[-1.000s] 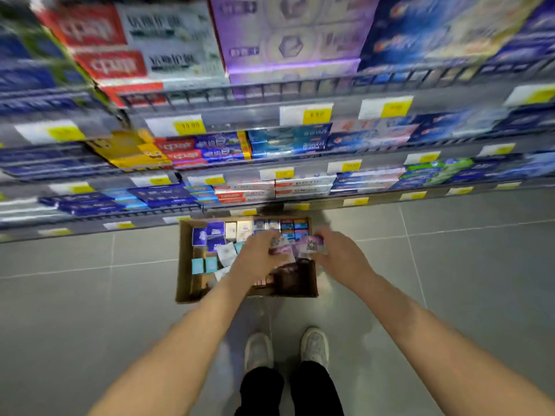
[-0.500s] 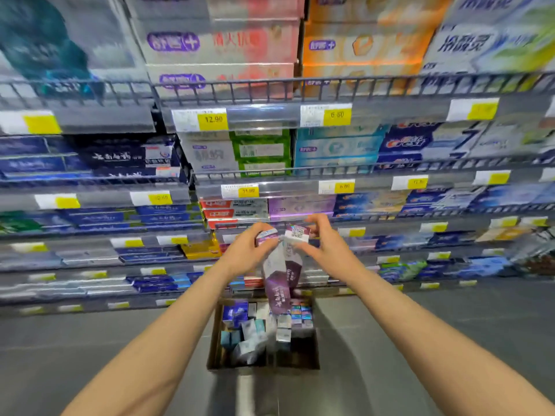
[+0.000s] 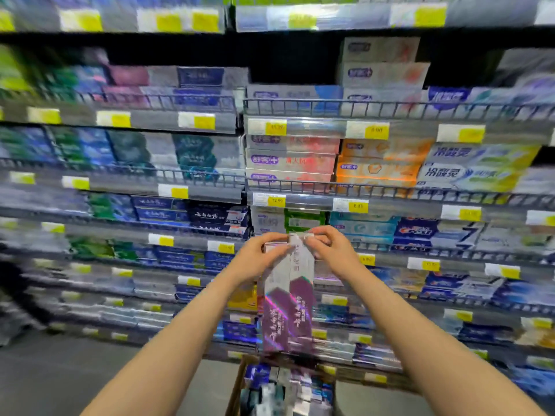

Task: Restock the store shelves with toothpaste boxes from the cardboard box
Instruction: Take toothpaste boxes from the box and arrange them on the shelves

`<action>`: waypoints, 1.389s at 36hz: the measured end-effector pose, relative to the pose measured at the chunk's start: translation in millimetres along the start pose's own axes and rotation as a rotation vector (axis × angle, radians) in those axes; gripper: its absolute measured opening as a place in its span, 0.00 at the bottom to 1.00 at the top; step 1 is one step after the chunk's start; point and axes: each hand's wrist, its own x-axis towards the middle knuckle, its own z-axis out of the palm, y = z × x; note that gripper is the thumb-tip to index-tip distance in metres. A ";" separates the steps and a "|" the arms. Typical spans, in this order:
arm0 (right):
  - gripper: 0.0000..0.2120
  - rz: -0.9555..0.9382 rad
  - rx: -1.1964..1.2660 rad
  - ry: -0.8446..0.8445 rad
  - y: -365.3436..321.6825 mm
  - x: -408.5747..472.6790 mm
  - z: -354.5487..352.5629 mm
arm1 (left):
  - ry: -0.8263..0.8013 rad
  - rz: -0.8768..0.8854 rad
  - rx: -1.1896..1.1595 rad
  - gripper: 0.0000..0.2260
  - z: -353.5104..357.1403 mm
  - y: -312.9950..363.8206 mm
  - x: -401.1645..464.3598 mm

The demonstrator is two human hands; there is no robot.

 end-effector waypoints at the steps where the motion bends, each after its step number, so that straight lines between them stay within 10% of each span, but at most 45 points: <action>1: 0.12 -0.008 0.023 -0.003 -9.5 -1.0 3.6 | 0.029 0.002 0.015 0.11 -8.4 5.7 -3.5; 13: 0.06 -0.165 0.087 -0.160 -108.0 25.9 72.5 | 0.349 0.026 0.046 0.07 -116.5 48.9 -30.5; 20: 0.29 -0.210 0.039 -0.434 -129.9 50.1 133.8 | 0.499 0.047 0.017 0.06 -196.2 53.9 -31.9; 32: 0.09 -0.293 0.080 -0.139 -165.1 102.8 228.6 | 0.577 0.003 -0.051 0.15 -346.4 26.3 -30.7; 50: 0.12 -0.521 -0.109 0.000 -239.2 253.5 288.1 | 0.668 0.074 -0.070 0.16 -481.5 -41.7 51.1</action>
